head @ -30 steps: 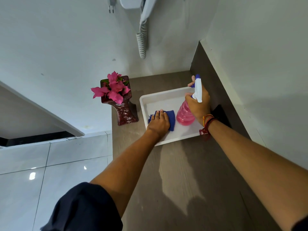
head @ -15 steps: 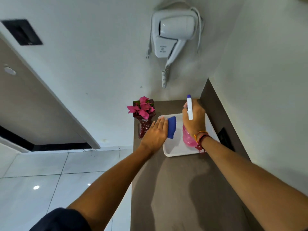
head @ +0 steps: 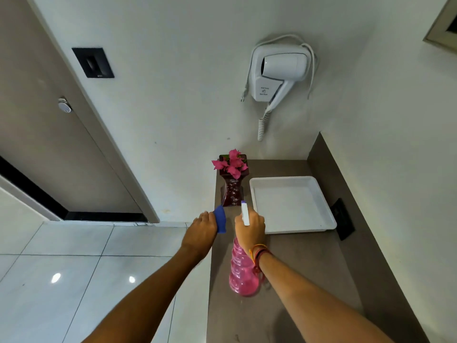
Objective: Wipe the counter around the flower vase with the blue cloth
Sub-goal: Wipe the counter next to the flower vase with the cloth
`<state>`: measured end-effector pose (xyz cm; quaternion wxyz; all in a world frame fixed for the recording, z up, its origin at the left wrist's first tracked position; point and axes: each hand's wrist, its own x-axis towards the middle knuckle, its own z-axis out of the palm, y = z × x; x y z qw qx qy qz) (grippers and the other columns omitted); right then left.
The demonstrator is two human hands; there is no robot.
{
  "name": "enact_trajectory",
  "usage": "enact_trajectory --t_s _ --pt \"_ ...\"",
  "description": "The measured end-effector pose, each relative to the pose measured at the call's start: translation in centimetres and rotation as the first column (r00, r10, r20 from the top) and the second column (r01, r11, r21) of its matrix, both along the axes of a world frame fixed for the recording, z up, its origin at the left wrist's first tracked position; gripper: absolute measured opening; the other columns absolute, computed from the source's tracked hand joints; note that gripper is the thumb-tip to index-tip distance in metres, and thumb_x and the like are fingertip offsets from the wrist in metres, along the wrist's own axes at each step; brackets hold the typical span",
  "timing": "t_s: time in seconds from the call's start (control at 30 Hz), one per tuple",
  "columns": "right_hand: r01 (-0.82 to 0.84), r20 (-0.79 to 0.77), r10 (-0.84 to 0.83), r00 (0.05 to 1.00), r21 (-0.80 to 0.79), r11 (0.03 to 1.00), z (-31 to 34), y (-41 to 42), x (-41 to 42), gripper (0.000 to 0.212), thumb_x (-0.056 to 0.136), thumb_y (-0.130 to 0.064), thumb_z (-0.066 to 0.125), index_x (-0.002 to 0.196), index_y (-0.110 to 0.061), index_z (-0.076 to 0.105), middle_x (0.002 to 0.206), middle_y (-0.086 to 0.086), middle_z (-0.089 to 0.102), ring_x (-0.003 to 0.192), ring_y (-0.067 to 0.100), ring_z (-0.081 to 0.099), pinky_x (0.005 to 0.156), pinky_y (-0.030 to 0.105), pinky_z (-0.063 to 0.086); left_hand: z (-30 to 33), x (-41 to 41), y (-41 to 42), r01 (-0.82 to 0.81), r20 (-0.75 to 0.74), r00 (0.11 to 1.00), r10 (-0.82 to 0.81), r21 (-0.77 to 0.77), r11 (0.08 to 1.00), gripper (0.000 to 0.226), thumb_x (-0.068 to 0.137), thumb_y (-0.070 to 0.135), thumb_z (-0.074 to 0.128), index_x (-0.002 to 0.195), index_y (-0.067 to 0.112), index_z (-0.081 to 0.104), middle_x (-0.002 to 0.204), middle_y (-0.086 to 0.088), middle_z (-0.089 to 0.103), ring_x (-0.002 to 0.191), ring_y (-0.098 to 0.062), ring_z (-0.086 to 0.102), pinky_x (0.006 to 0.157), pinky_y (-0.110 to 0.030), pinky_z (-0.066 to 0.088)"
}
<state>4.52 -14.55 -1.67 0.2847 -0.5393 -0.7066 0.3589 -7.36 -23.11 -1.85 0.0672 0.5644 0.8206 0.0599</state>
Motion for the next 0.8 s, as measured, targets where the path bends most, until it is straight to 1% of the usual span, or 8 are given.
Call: enact_trajectory --t_s 0.13,0.23,0.3,0.43,0.57,0.67,0.73,0.8 --pt "-0.048 0.054 0.051 0.997 -0.049 0.998 -0.3 -0.3 -0.3 0.018 0.086 -0.014 0.062 0.073 -0.014 0.049 0.064 -0.003 0.043 0.057 0.015 0.051 0.046 0.018 0.040 0.1 0.2 -0.5 -0.016 0.006 1.000 0.016 -0.011 1.000 0.036 0.095 0.011 0.061 0.128 0.009 0.047 0.122 -0.011 0.061 0.105 -0.021 0.064 0.089 -0.031 0.054" --pt "-0.061 0.039 0.063 0.997 -0.055 0.997 -0.7 -0.3 -0.2 0.020 0.085 -0.012 0.062 0.070 -0.016 0.049 0.058 -0.006 0.043 0.052 0.011 0.051 0.044 0.018 0.040 0.2 0.3 -0.6 -0.017 0.012 1.000 0.017 -0.015 1.000 0.037 0.095 0.011 0.061 0.129 0.009 0.047 0.122 -0.012 0.061 0.106 -0.022 0.064 0.091 -0.032 0.054" --pt "-0.069 0.024 0.070 0.997 -0.048 0.996 -0.7 -0.3 0.0 0.017 0.087 -0.013 0.061 0.073 -0.013 0.053 0.059 -0.003 0.045 0.055 0.015 0.053 0.044 0.018 0.041 0.3 0.4 -0.6 -0.019 0.009 1.000 0.019 -0.012 1.000 0.038 0.095 0.011 0.062 0.129 0.009 0.047 0.122 -0.012 0.061 0.106 -0.022 0.064 0.092 -0.032 0.054" --pt "-0.079 -0.070 0.085 0.994 0.079 0.994 0.1 0.7 0.8 0.013 0.092 -0.011 0.060 0.085 -0.002 0.066 0.067 0.012 0.060 0.057 0.015 0.057 0.048 0.021 0.051 0.3 0.4 -0.3 -0.011 -0.009 1.000 0.011 -0.006 1.000 0.037 0.094 0.011 0.062 0.128 0.008 0.048 0.122 -0.013 0.062 0.106 -0.022 0.064 0.092 -0.033 0.054" --pt "-0.038 -0.213 0.081 0.974 0.199 0.979 2.6 4.4 2.5 0.008 0.093 -0.009 0.059 0.089 -0.005 0.066 0.067 0.003 0.060 0.055 0.007 0.058 0.049 0.007 0.049 0.6 0.3 0.8 0.024 -0.072 0.997 -0.022 0.032 0.999 0.038 0.094 0.008 0.061 0.129 0.007 0.048 0.123 -0.013 0.061 0.108 -0.023 0.063 0.095 -0.032 0.053" --pt "-0.023 -0.316 0.078 0.946 0.174 0.985 4.4 8.5 4.0 0.010 0.095 -0.016 0.057 0.099 -0.009 0.064 0.081 0.010 0.066 0.072 0.015 0.066 0.062 0.018 0.056 0.6 0.3 2.1 0.090 -0.162 0.984 -0.077 0.074 0.993 0.046 0.095 0.009 0.059 0.138 0.004 0.042 0.135 -0.019 0.055 0.122 -0.030 0.056 0.108 -0.038 0.047" --pt "-0.020 -0.351 0.077 0.933 0.162 0.987 5.2 11.0 5.0 0.012 0.097 -0.027 0.056 0.104 -0.018 0.061 0.092 0.008 0.069 0.084 0.015 0.067 0.072 0.022 0.058 0.6 0.6 3.0 0.132 -0.240 0.964 -0.116 0.053 0.990 0.056 0.098 0.008 0.057 0.147 -0.002 0.033 0.149 -0.026 0.043 0.139 -0.040 0.044 0.118 -0.047 0.036" --pt "0.005 -0.366 0.050 0.929 0.149 0.989 5.6 13.1 6.0 0.018 0.097 -0.039 0.055 0.105 -0.024 0.059 0.088 0.004 0.068 0.081 0.015 0.067 0.071 0.022 0.059 0.6 0.9 4.0 0.172 -0.303 0.939 -0.161 0.010 0.985 0.062 0.101 0.008 0.054 0.152 -0.006 0.022 0.157 -0.030 0.030 0.147 -0.043 0.030 0.122 -0.053 0.027"
